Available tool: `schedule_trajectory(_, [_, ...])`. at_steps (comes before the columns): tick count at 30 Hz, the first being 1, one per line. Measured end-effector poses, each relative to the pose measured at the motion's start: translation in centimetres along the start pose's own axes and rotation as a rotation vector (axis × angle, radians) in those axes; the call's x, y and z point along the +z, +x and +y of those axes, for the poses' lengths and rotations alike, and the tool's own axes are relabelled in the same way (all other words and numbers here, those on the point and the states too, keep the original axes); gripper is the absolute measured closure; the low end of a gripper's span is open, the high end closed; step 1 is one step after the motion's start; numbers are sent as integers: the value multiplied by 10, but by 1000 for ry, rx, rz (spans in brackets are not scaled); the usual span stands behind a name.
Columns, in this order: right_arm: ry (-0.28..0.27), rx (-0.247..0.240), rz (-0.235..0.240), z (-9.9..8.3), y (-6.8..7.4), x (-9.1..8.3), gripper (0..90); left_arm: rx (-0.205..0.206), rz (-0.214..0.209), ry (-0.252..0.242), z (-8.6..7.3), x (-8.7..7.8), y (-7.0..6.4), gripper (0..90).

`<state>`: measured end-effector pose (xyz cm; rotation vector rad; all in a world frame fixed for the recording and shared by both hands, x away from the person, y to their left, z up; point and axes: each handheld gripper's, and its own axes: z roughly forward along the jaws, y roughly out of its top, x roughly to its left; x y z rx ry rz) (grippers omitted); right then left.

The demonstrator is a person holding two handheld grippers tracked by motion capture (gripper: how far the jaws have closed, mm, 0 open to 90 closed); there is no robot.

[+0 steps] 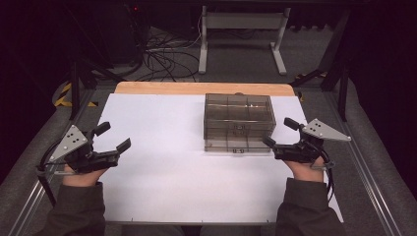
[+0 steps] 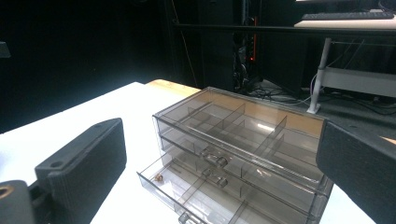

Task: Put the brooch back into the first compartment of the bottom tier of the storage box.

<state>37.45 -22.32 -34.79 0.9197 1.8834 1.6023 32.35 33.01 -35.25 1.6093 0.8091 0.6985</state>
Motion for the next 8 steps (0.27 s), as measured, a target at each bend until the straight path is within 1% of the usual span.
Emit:
schedule_trajectory(5, [3,0,0,0,0,1,23,3,-6,6,-1,1,0,117])
schedule_trajectory(8, [-12,10,17,1,1,0,24,3,-14,9,-1,2,0,117])
